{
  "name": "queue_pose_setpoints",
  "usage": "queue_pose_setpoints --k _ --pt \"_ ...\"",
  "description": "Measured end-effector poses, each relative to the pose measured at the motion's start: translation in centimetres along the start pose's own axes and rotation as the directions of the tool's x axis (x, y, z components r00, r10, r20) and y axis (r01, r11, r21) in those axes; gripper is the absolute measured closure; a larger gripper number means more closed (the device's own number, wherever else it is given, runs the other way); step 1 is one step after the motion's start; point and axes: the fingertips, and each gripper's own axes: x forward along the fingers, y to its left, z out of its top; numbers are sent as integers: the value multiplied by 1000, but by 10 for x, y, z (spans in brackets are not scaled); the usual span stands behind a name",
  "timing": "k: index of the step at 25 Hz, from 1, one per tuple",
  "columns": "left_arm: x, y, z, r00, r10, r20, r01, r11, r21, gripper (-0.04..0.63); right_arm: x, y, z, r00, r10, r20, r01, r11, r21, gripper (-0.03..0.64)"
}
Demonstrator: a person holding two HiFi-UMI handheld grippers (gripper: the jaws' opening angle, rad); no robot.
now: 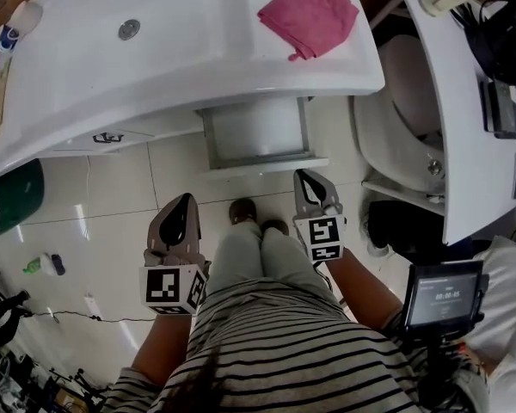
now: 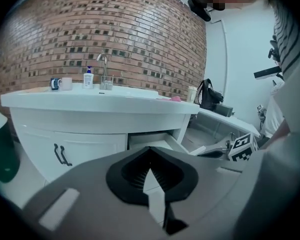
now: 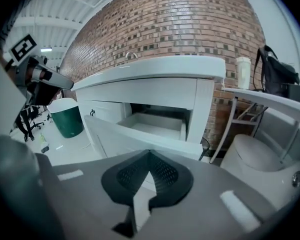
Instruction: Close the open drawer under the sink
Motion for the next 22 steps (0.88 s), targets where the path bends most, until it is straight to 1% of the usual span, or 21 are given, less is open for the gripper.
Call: queue_pose_setpoints --k 3,6,14,19,22 --pt "2 2 2 1000 -1 -8 1 1000 11 580 10 0 3 1000 13 -9 -13 1000 -4 617" --pt "4 2 5 1000 3 -25 -3 1000 -5 580 21 -3 10 1000 19 -5 -19 1000 -11 617" --pt "11 19 4 999 34 -17 -34 999 -22 580 54 -20 34 999 -1 32 1 1000 -6 617" --pt "13 30 7 998 55 -8 -55 998 -31 580 74 -31 49 998 -18 60 17 1000 14 617" --pt "11 36 4 998 60 -1 -60 998 -32 580 89 -39 59 997 -31 75 31 1000 6 617"
